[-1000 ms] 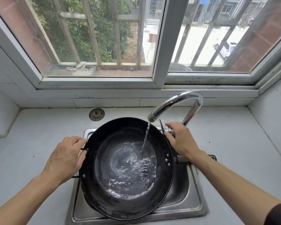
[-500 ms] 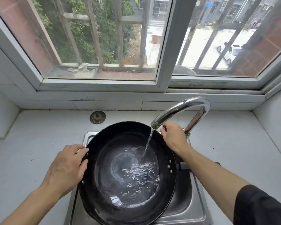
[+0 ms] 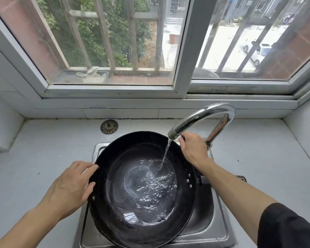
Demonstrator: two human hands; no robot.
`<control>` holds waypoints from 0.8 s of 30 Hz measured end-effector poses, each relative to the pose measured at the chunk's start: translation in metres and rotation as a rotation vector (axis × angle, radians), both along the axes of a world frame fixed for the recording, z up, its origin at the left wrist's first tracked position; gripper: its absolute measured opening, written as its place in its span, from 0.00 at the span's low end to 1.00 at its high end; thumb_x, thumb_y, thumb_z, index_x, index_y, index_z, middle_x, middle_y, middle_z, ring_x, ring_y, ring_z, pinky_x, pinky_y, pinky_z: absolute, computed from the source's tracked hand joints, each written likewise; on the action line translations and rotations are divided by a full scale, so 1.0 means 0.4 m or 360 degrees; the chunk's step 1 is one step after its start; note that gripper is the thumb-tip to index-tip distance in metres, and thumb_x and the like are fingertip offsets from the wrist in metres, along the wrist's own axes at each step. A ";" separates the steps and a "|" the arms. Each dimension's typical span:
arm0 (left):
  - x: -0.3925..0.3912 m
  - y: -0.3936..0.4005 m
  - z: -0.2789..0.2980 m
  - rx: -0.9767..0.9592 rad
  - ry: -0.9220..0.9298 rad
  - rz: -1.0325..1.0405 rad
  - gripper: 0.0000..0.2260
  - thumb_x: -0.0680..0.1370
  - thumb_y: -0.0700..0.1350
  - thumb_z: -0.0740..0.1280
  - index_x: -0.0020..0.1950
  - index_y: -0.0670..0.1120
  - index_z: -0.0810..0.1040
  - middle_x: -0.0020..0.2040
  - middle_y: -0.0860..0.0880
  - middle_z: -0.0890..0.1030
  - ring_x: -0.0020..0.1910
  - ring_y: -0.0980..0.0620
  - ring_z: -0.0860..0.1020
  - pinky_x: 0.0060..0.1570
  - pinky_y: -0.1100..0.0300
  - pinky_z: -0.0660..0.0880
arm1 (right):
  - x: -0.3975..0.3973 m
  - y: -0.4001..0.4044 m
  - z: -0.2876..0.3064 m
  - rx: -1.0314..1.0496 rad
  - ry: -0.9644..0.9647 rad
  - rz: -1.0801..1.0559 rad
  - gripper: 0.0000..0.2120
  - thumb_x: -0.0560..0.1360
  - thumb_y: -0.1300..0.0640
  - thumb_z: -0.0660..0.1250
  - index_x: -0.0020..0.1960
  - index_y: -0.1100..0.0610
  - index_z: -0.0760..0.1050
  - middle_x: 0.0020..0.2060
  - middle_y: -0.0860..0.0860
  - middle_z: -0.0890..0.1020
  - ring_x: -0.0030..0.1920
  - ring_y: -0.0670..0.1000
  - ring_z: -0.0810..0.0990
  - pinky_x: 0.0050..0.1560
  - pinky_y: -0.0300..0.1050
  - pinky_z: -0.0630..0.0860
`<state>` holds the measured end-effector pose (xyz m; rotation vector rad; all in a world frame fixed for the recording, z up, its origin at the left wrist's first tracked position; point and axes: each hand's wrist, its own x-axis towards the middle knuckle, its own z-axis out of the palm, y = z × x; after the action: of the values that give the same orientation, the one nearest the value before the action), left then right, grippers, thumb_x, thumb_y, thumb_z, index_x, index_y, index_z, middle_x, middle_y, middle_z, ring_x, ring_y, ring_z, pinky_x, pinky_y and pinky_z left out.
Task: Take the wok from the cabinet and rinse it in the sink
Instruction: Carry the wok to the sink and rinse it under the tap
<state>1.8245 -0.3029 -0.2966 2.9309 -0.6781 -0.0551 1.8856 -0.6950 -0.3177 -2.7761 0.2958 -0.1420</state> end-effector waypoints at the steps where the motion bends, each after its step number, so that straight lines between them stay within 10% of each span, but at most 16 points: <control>1: 0.000 0.000 0.000 0.0004 0.0004 -0.0005 0.24 0.67 0.44 0.78 0.62 0.45 0.79 0.54 0.52 0.79 0.54 0.49 0.78 0.40 0.55 0.82 | 0.000 0.001 0.001 -0.0011 0.0006 -0.0004 0.12 0.78 0.52 0.64 0.38 0.58 0.72 0.33 0.53 0.78 0.35 0.56 0.76 0.35 0.49 0.73; 24: -0.005 0.002 0.007 -0.0021 0.0015 -0.0011 0.23 0.69 0.43 0.77 0.62 0.45 0.78 0.55 0.52 0.79 0.54 0.50 0.78 0.39 0.58 0.80 | -0.003 0.001 -0.002 0.0067 -0.0118 -0.0137 0.13 0.79 0.54 0.63 0.38 0.56 0.66 0.32 0.52 0.74 0.34 0.55 0.72 0.34 0.45 0.65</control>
<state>1.8226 -0.3022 -0.2939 2.9138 -0.6849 -0.0652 1.8844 -0.6946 -0.3185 -2.7099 0.3948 -0.2566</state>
